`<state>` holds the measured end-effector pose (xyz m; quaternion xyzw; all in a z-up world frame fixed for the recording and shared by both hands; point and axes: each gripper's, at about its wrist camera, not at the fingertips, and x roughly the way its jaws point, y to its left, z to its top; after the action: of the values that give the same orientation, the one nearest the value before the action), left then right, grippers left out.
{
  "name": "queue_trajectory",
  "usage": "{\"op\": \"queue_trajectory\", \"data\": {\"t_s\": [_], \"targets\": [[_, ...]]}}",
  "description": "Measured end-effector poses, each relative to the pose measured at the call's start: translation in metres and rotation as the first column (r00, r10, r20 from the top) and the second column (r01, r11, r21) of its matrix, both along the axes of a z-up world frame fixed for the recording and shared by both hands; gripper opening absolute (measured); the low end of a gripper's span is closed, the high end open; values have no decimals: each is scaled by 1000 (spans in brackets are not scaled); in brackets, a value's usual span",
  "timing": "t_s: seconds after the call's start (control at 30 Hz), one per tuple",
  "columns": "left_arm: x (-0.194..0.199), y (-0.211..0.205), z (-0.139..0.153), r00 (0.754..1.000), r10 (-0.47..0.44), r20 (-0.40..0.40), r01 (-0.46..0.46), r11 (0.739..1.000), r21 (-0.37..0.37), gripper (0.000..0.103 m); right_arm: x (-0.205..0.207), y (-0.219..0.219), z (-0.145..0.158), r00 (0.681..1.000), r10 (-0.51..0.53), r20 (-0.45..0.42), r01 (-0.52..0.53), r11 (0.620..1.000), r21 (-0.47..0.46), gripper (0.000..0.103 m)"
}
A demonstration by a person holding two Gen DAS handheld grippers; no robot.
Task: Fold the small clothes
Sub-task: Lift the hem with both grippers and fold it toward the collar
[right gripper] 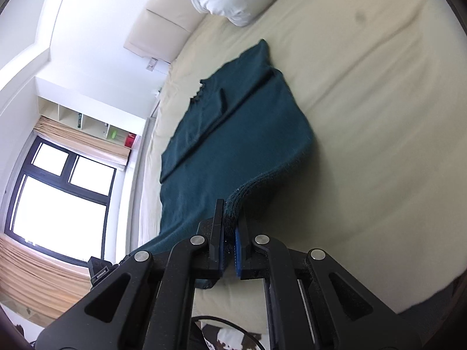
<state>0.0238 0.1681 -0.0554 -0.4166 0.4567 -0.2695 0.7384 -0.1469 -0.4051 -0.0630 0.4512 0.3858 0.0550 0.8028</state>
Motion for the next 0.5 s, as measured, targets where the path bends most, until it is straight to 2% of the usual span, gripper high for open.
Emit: {"op": "queue_trajectory", "data": {"t_s": [0.13, 0.3, 0.4, 0.5], "targets": [[33, -8, 22, 999, 11, 47, -11, 1000, -4, 6, 34, -6, 16, 999, 1, 35, -1, 1000, 4, 4], [85, -17, 30, 998, 32, 58, -31, 999, -23, 6, 84, -22, 30, 996, -44, 84, 43, 999, 11, 4], [118, -24, 33, 997, 45, 63, -45, 999, -3, 6, 121, -32, 33, 993, -69, 94, 68, 998, 16, 4], [148, -34, 35, 996, 43, 77, -45, 999, 25, 6, 160, -42, 35, 992, -84, 98, 86, 996, -22, 4]]}}
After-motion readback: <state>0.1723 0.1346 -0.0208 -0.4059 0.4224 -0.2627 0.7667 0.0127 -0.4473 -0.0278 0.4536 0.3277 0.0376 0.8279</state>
